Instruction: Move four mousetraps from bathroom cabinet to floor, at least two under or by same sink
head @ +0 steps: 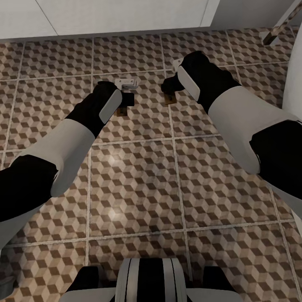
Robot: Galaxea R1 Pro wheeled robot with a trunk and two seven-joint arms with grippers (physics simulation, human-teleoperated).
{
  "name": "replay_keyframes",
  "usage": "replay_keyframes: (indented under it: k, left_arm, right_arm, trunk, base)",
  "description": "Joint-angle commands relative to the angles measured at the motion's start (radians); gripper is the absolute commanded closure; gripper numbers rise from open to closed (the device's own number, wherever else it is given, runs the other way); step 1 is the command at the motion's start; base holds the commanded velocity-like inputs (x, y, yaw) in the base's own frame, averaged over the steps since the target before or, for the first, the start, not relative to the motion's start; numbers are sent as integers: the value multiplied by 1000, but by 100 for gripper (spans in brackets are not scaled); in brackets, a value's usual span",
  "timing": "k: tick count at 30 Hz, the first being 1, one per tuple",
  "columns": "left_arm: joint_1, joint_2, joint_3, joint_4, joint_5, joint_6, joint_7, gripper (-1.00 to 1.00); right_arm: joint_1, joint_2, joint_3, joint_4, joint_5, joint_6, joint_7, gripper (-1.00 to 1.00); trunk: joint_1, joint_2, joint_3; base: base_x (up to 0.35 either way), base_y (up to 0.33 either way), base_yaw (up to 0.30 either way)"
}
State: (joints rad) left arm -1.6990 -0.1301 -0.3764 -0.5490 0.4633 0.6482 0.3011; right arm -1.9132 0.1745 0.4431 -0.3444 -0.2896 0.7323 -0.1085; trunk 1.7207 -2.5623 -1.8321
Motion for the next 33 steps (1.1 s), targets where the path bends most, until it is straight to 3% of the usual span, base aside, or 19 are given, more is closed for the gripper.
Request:
replay_keyframes:
  k: [1,33]
  left_arm:
    - [-1,1,-6,-1,8,1,7,100]
    - [-1,1,-5,0,8,-8,7,100]
  right_arm:
    - [-1,0,5,1,-14,3,-11,100]
    - [-1,0,18,19,-14,-7,-11,100]
  trunk:
    - [0,0,-1]
    - [9,-5,-1]
  base:
    - [0,0,0]
    - [0,0,0]
